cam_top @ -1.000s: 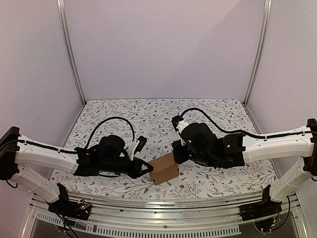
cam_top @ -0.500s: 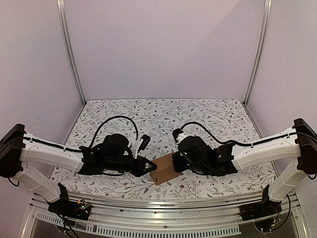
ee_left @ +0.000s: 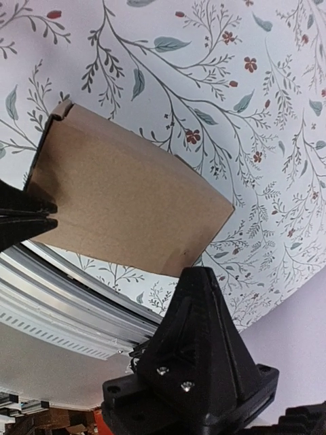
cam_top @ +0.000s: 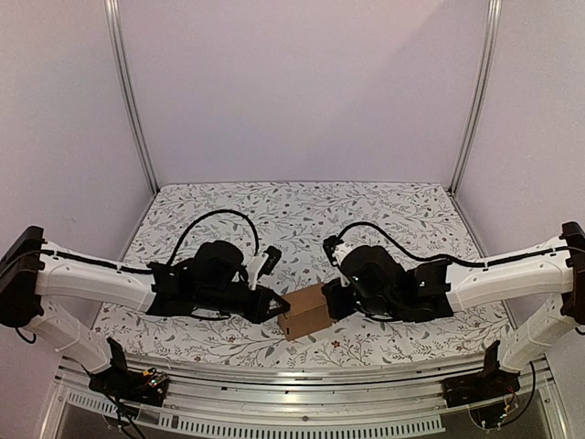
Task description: Fold the paper box
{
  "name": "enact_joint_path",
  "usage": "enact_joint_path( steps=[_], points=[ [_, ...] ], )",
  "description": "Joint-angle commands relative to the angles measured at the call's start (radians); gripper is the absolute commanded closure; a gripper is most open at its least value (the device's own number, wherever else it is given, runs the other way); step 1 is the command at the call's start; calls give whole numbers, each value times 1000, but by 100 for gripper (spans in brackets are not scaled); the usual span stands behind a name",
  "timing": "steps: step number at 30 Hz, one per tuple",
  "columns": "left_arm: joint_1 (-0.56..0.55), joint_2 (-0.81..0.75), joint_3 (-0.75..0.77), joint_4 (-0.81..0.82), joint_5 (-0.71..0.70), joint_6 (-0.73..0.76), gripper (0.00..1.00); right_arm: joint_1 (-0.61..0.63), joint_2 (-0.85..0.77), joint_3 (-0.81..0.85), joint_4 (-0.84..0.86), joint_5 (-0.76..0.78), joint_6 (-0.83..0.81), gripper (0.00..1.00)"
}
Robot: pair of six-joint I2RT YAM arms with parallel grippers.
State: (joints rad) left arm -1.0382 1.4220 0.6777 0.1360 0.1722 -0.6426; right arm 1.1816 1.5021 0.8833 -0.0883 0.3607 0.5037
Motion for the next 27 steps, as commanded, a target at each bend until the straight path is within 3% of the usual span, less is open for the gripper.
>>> enact_joint_path(
  steps=[1, 8, 15, 27],
  points=[
    [17, -11, 54, -114, 1, 42, 100, -2, -88, -31, -46, -56, -44, 100],
    [38, -17, 174, -266, -65, 82, 100, 4, -181, -161, -47, -120, -23, 100],
    [98, 40, 226, -298, -141, 68, 100, 11, -133, -283, 136, -141, 131, 100],
    [165, 176, 228, -209, 16, 35, 100, 11, 66, -245, 292, -100, 311, 100]
  ],
)
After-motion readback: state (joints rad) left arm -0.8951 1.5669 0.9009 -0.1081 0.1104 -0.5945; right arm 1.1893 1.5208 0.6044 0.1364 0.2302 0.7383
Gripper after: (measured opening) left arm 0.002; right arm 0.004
